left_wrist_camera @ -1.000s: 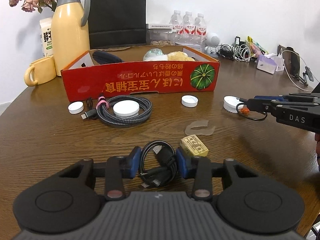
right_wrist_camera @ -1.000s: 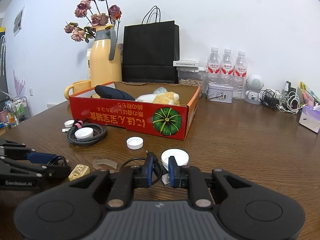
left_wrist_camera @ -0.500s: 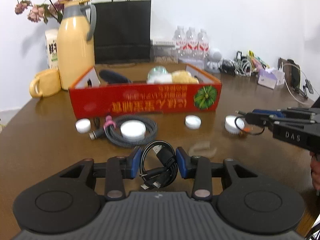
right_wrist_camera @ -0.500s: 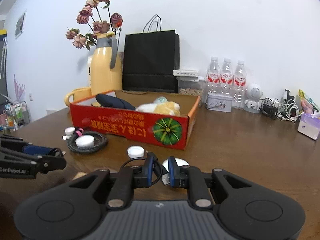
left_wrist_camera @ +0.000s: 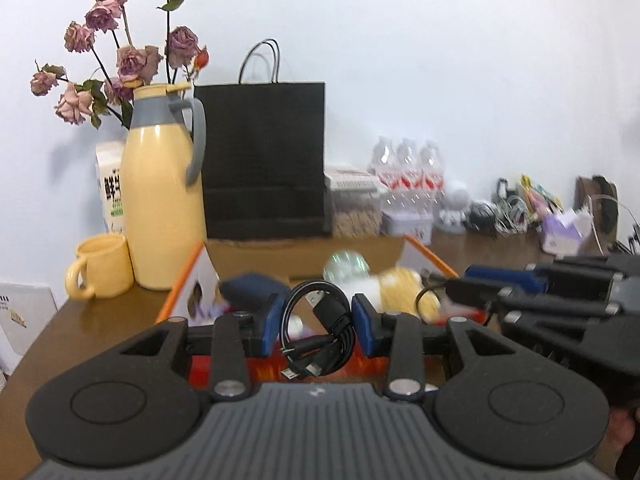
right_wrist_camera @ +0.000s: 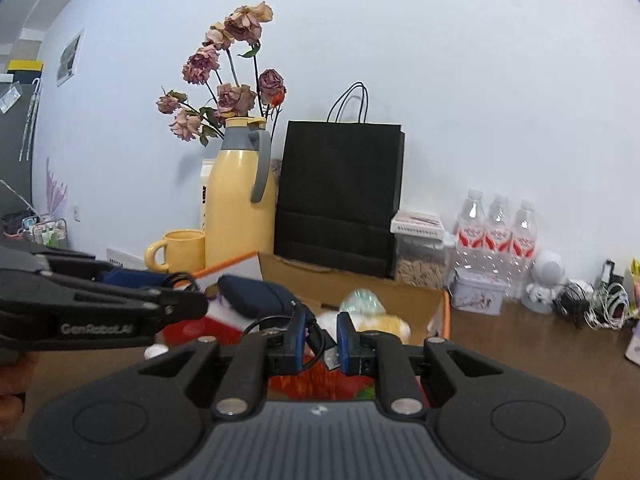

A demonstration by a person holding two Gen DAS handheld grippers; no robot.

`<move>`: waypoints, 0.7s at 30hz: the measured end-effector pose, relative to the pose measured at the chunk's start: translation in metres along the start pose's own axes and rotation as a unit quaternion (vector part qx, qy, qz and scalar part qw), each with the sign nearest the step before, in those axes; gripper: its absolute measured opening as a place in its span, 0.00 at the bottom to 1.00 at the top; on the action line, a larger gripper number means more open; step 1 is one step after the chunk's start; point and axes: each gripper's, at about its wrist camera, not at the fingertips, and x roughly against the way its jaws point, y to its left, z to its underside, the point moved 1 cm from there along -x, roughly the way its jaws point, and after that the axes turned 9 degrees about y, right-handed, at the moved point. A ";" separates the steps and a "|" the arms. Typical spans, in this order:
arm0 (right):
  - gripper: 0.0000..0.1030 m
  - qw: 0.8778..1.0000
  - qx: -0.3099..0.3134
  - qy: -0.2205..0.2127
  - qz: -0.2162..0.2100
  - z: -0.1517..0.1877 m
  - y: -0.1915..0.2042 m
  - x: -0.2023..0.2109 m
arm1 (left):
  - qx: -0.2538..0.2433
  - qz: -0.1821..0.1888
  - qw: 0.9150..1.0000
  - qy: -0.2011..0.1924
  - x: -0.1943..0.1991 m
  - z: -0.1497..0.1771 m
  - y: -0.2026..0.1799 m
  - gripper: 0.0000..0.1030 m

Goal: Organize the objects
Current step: 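Carry both black cables into the cardboard box and open both tools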

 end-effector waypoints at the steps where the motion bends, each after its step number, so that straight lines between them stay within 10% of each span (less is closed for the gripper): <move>1: 0.15 1.000 0.002 0.002 0.002 -0.006 0.002 -0.009 | 0.003 -0.001 1.000 -0.003 -0.005 -0.006 0.003 0.38; 21: 0.15 0.999 -0.010 0.052 0.013 -0.037 -0.011 -0.136 | 0.020 -0.010 1.000 0.013 -0.122 -0.052 0.038 0.38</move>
